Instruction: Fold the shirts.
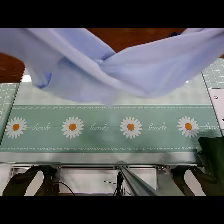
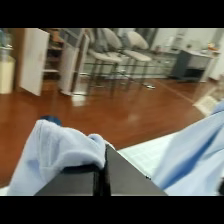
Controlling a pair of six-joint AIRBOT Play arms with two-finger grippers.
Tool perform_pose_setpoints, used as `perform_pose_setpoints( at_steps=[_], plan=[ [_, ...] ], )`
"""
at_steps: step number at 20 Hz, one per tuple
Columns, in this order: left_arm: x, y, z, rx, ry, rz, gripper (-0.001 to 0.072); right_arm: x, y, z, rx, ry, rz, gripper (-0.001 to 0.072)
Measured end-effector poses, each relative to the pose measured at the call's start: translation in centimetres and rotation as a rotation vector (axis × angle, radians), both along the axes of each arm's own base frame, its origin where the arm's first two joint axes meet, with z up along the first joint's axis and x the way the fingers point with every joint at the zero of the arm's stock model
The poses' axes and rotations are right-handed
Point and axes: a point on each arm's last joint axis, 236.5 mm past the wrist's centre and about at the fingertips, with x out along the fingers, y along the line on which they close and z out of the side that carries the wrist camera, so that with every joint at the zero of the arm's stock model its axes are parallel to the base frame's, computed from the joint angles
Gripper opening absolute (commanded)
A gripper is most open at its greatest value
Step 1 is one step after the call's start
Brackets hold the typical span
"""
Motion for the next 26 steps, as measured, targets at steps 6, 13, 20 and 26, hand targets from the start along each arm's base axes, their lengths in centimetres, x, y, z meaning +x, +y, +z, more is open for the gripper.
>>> perform_pose_setpoints(
  at_steps=[6,13,20,26],
  plan=[
    [-8.2,2.3,0.1,0.117,-0.047,0.235,0.0018,-7.1,0.9,1.6,-0.024,0.025,-0.071,0.0030],
    [-13.4,4.2,-5.9,0.197,0.163,0.358,0.0018,-12.7,0.9,-5.3,-0.096,0.345,-0.093,0.0030],
    [-12.0,5.0,-14.9,0.266,0.522,0.324,0.0019,-11.6,-0.7,-13.2,-0.073,0.645,-0.087,0.0030],
    [-5.1,4.9,-22.5,0.204,0.733,0.232,0.0019,-6.5,-0.9,-23.1,0.061,0.976,0.018,0.0030]
  ],
)
